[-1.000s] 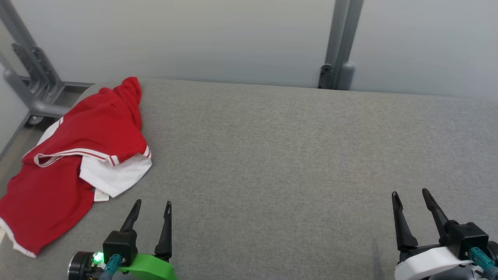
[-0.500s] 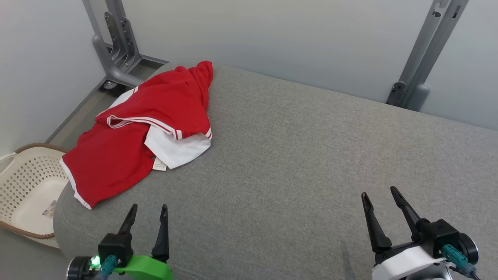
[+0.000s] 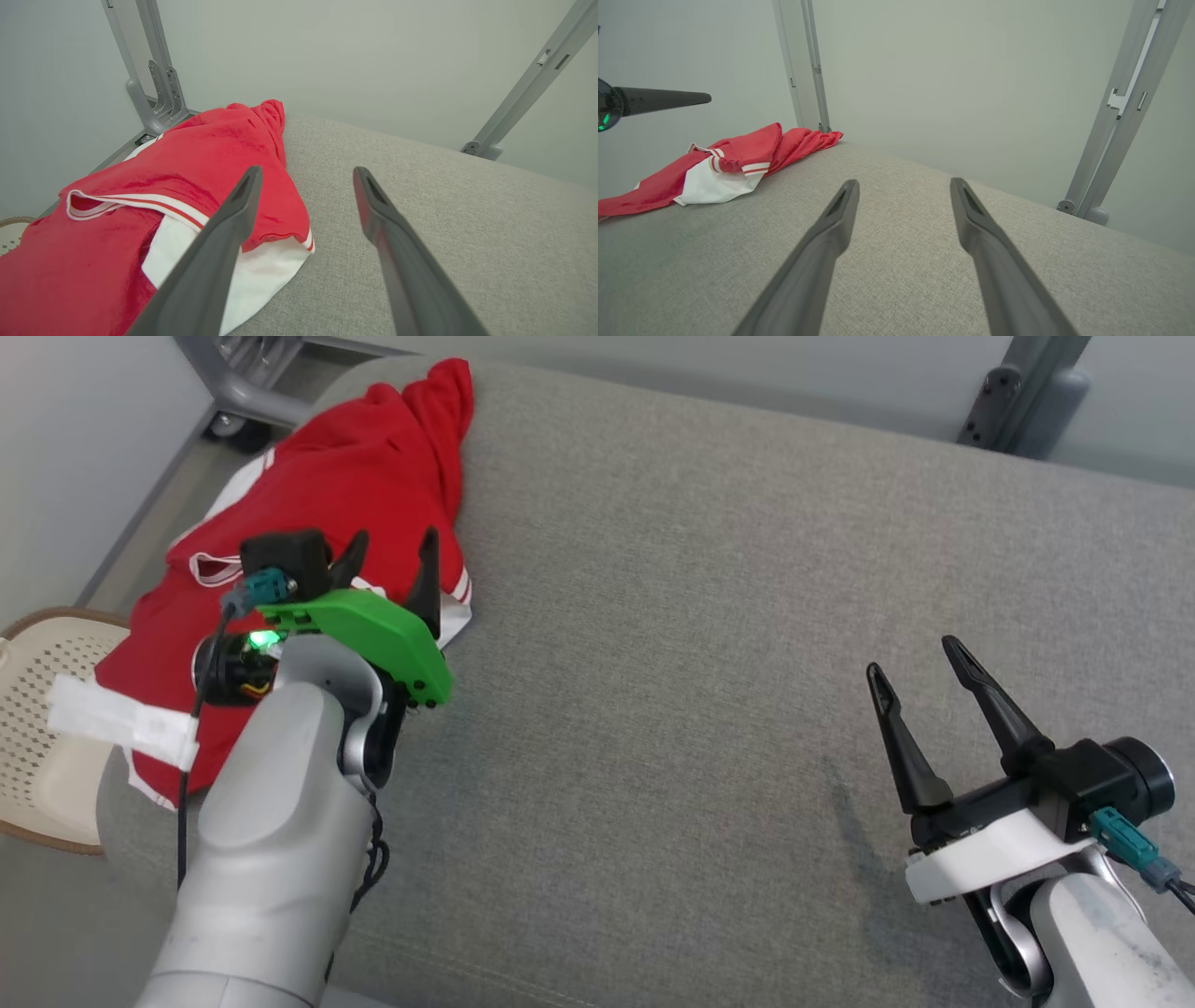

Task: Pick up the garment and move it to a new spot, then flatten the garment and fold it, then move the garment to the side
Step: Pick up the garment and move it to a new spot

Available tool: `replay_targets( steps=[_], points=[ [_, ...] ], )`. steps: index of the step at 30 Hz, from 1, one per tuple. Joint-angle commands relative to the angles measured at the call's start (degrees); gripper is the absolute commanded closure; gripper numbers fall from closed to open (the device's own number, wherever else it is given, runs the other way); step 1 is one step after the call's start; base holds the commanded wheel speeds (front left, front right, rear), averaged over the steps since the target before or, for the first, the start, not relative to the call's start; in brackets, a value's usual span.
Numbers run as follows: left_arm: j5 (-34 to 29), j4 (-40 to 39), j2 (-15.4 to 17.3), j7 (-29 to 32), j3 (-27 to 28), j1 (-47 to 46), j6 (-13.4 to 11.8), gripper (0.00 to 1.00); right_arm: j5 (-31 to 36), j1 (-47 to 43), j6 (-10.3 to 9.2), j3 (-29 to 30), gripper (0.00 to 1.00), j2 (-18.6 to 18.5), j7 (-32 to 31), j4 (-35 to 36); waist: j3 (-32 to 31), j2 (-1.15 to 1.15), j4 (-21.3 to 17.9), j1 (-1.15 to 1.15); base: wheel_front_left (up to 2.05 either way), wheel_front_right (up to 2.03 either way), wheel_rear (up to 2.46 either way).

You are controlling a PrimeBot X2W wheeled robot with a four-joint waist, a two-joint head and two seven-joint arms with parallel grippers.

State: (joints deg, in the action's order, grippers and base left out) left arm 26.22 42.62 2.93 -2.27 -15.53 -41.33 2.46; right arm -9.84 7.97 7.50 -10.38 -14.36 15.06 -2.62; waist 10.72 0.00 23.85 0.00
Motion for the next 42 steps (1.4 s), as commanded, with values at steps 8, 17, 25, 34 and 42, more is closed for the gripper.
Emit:
replay_targets(
  steps=[8, 17, 25, 34, 42],
  points=[
    [-1.88, 14.91, 3.85, 8.29, -1.08, -10.48, -3.29, 0.00, -1.58, 4.16, -0.03, -1.12, 0.00, -0.19, 0.18, -0.05, 15.31, 0.00, -13.54, 0.00, 0.00, 0.00, 0.00],
    [-3.68, 23.12, 5.12, 10.46, -3.63, -10.54, -3.94, 1.00, -1.61, 1.86, -0.03, -0.10, 0.00, 1.38, 0.19, -1.06, 10.28, 0.00, -13.91, 0.00, 0.00, 0.00, 0.00],
    [-3.14, 21.92, 5.21, 6.09, -4.33, -9.09, -1.48, 1.00, -1.39, -2.14, -0.03, 0.78, 0.00, 3.31, 0.18, -2.00, 3.20, 0.00, -12.55, 0.00, 0.00, 0.00, 0.00],
    [0.56, 7.09, 5.61, 5.86, -3.83, -10.95, 3.66, 1.00, -1.26, -6.11, -0.03, 1.37, 0.00, 6.07, 0.18, -2.21, -3.32, 0.00, -15.66, 0.00, 0.00, 0.00, 0.00],
    [5.14, -22.83, 8.34, 18.47, -5.19, -7.22, 4.15, 1.00, -1.47, -6.71, -0.03, 1.97, 0.00, 8.42, 0.19, -2.26, -5.34, 0.00, -23.84, 0.00, 0.00, 0.00, 0.00]
  ],
)
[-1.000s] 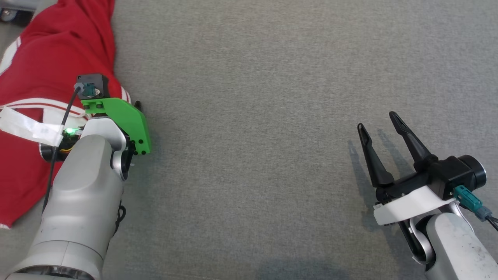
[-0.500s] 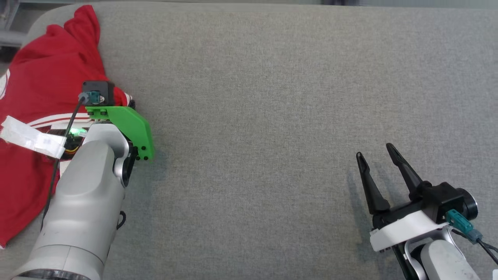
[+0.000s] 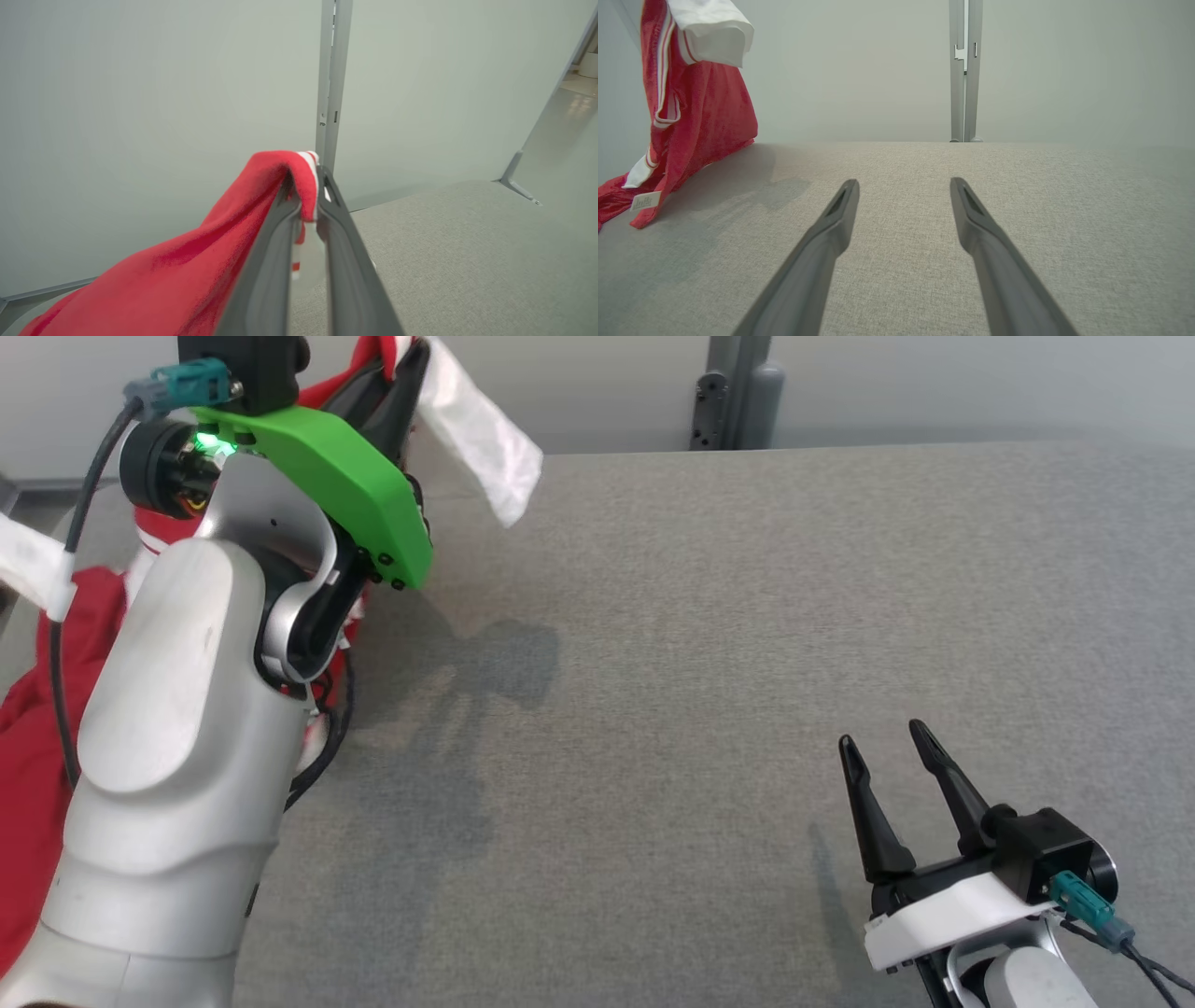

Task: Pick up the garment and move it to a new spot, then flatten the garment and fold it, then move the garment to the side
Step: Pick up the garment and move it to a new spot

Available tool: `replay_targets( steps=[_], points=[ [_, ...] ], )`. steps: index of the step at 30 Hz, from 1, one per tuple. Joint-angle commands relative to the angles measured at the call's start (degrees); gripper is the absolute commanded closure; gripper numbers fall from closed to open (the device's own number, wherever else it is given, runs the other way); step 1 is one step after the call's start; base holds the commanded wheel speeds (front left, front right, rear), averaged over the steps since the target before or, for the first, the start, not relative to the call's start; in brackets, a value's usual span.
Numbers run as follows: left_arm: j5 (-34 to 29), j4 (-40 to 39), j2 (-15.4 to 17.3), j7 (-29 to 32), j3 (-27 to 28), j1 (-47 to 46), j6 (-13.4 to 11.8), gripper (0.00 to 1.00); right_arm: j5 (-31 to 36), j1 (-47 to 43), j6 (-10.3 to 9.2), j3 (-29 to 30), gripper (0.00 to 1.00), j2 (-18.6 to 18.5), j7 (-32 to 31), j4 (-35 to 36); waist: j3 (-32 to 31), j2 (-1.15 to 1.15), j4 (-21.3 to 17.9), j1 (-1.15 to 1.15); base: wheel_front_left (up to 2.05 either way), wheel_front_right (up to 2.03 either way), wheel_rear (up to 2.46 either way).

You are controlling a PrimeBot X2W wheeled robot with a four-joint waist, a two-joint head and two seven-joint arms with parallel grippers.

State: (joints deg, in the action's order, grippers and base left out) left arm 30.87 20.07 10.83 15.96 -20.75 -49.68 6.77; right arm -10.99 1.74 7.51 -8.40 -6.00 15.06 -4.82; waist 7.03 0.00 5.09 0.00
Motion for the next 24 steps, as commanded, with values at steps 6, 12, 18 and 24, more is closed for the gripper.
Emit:
replay_targets(
  steps=[6, 12, 18, 24],
  points=[
    [4.75, -22.22, -1.12, 9.95, -1.27, 4.82, -2.92, 1.00, -0.69, -0.79, -0.04, 1.43, 0.00, 1.44, 0.18, -0.17, -1.88, 0.00, -12.15, 0.00, 0.00, 0.00, 0.00],
    [9.55, -32.38, -4.94, 14.41, -3.07, 5.67, -5.79, 1.00, -0.73, -0.46, -0.04, 2.82, 0.00, 2.20, 0.18, -0.14, -0.75, 0.00, -17.72, 0.00, 0.00, 0.00, 0.00],
    [10.58, -29.66, -6.10, 13.50, -3.77, 7.93, -8.50, 1.00, -1.13, 0.91, -0.04, 3.15, 0.00, 2.68, 0.18, -0.07, 1.59, 0.00, -21.13, 0.00, 0.00, 0.00, 0.00],
    [8.16, -16.13, -4.13, 8.42, -1.92, 12.32, -9.52, 1.00, -1.48, 2.32, -0.04, 3.22, 0.00, 2.97, 0.19, -0.37, 4.92, 0.00, -21.67, 0.00, 0.00, 0.00, 0.00]
  ],
)
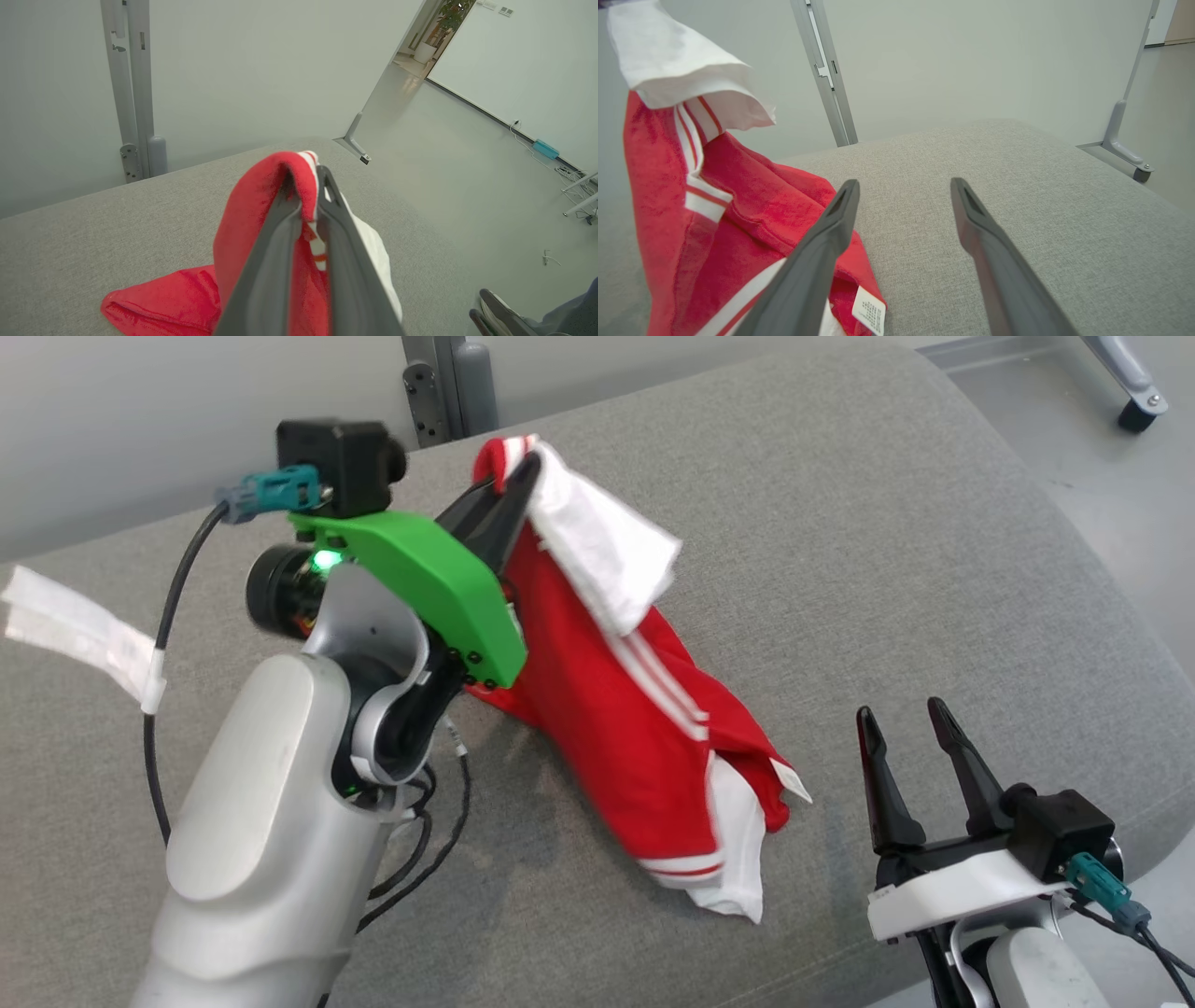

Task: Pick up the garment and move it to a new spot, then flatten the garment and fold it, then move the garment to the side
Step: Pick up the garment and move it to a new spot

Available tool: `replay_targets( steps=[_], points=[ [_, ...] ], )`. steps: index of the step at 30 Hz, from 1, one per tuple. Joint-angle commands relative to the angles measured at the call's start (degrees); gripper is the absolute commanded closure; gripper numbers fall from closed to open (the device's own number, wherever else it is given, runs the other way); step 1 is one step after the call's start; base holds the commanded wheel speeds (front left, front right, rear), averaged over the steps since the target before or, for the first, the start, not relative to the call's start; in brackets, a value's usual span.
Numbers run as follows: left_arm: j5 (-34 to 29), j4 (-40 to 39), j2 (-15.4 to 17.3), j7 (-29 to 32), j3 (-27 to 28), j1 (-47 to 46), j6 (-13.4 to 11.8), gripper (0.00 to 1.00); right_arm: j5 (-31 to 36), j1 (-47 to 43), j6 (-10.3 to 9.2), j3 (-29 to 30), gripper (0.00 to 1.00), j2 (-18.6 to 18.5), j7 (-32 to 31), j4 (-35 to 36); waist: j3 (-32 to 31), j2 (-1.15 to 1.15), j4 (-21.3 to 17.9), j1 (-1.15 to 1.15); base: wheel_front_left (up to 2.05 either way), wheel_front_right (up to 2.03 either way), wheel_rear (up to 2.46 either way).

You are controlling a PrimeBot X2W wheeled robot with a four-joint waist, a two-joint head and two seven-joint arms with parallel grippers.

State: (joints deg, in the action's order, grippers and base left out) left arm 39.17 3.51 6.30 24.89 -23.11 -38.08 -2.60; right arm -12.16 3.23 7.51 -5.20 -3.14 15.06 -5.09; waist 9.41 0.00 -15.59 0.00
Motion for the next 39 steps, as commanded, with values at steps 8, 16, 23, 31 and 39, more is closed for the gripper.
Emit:
replay_targets(
  steps=[8, 16, 23, 31, 39],
  points=[
    [-3.25, 25.27, 0.45, -17.11, 1.41, 2.58, 4.26, 1.00, 0.08, 3.03, -0.04, -1.05, 0.00, 0.17, 0.18, -0.93, 4.91, 0.00, 0.70, 0.00, 0.00, 0.00, 0.00],
    [-7.76, 40.14, -2.14, -30.03, -3.41, 0.35, 6.22, 0.00, 0.91, 1.40, -0.04, -1.03, 0.00, -1.00, 0.19, -1.36, 2.23, 0.00, 4.58, 0.00, 0.00, 0.00, 0.00],
    [-12.39, 38.48, -2.64, -38.89, -6.63, 4.20, 3.62, 0.00, 1.83, -2.16, -0.04, 0.55, 0.00, -2.77, 0.19, 0.03, -3.69, 0.00, 8.34, 0.00, 0.00, 0.00, 0.00],
    [-19.06, 18.77, 1.76, -40.00, -4.07, 22.58, -1.64, 0.00, 3.94, -7.32, -0.04, 4.03, 0.00, -5.39, 0.18, 4.59, -9.08, 0.00, 11.96, 0.00, 0.00, 0.00, 0.00],
    [-23.68, 7.48, 3.04, -40.03, 4.55, 37.72, -2.14, 0.00, 5.13, -9.94, -0.04, 6.19, 0.00, -6.67, 0.18, 6.16, -10.96, 0.00, 13.92, 0.00, 0.00, 0.00, 0.00]
  ],
)
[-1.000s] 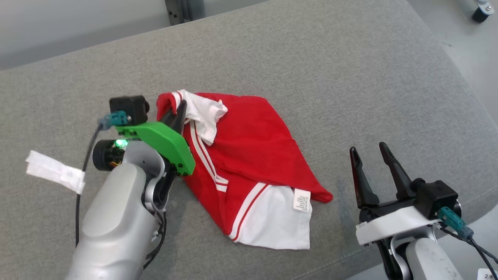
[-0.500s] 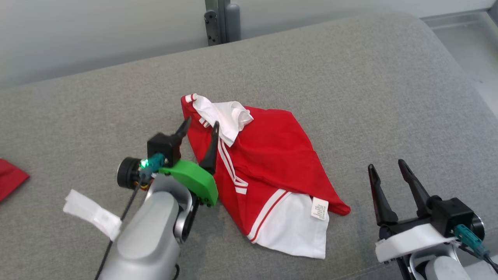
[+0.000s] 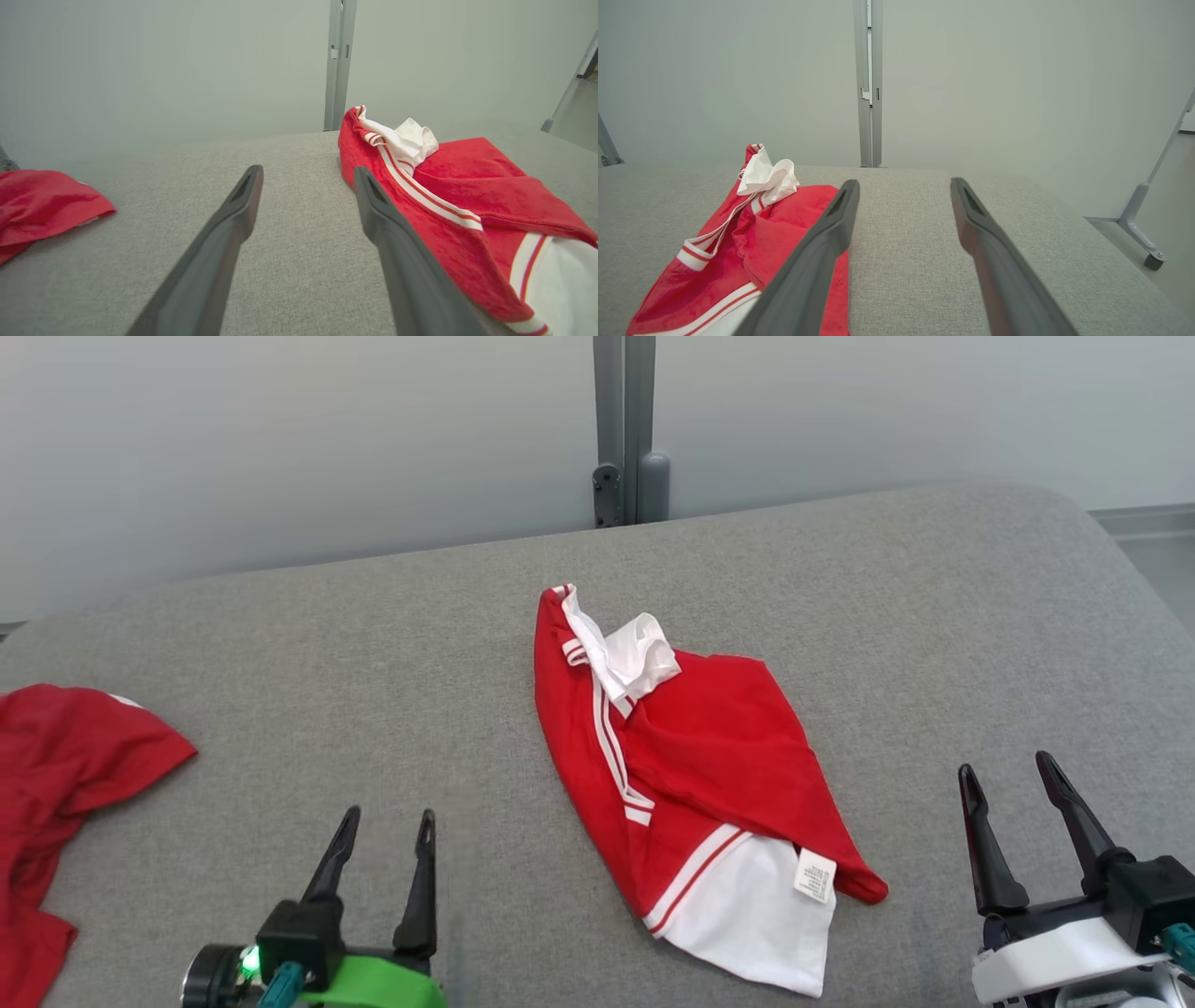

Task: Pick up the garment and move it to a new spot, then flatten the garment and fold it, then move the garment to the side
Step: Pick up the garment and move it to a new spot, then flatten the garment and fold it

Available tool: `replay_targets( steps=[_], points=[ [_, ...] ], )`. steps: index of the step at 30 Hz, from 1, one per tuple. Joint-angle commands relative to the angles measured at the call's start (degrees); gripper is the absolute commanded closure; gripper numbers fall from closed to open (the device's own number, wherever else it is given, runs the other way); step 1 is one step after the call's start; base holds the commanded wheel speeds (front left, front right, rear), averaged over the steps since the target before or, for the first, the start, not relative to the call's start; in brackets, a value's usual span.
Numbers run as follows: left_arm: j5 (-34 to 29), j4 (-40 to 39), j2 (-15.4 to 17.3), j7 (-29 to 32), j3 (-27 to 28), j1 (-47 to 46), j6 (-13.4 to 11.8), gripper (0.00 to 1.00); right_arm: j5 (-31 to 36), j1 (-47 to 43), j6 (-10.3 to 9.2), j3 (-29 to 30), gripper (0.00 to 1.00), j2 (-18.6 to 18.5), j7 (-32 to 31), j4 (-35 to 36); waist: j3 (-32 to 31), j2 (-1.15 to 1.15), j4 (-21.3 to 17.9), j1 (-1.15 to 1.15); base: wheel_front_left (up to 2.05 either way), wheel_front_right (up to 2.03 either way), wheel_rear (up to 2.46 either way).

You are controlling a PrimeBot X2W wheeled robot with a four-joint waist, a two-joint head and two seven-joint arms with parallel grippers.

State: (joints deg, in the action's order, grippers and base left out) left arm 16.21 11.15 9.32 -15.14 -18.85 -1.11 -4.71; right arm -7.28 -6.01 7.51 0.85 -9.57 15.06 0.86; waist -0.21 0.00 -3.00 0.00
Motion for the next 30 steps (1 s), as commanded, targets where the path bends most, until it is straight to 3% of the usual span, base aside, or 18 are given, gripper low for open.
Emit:
replay_targets(
  steps=[1, 15, 30],
  points=[
    [-0.87, -0.59, -0.24, 0.00, 1.61, 2.12, 0.21, 0.00, 0.34, -0.92, -0.05, 0.25, 0.00, -0.24, 0.19, 0.24, -1.50, 0.00, 1.44, 0.00, 0.00, 0.00, 0.00],
    [-5.73, -1.18, -4.02, -0.01, 14.37, 8.80, 7.72, 0.00, 0.69, -2.35, -0.04, 1.33, 0.00, 0.96, 0.18, -0.31, -1.92, 0.00, 3.34, 0.00, 0.00, 0.00, 0.00],
    [-8.63, -0.59, -6.17, -0.01, 18.49, 8.23, 10.51, 0.00, 0.63, -2.23, -0.04, 1.16, 0.00, 0.93, 0.18, -0.83, -1.84, 0.00, 2.98, 0.00, 0.00, 0.00, 0.00]
  ],
)
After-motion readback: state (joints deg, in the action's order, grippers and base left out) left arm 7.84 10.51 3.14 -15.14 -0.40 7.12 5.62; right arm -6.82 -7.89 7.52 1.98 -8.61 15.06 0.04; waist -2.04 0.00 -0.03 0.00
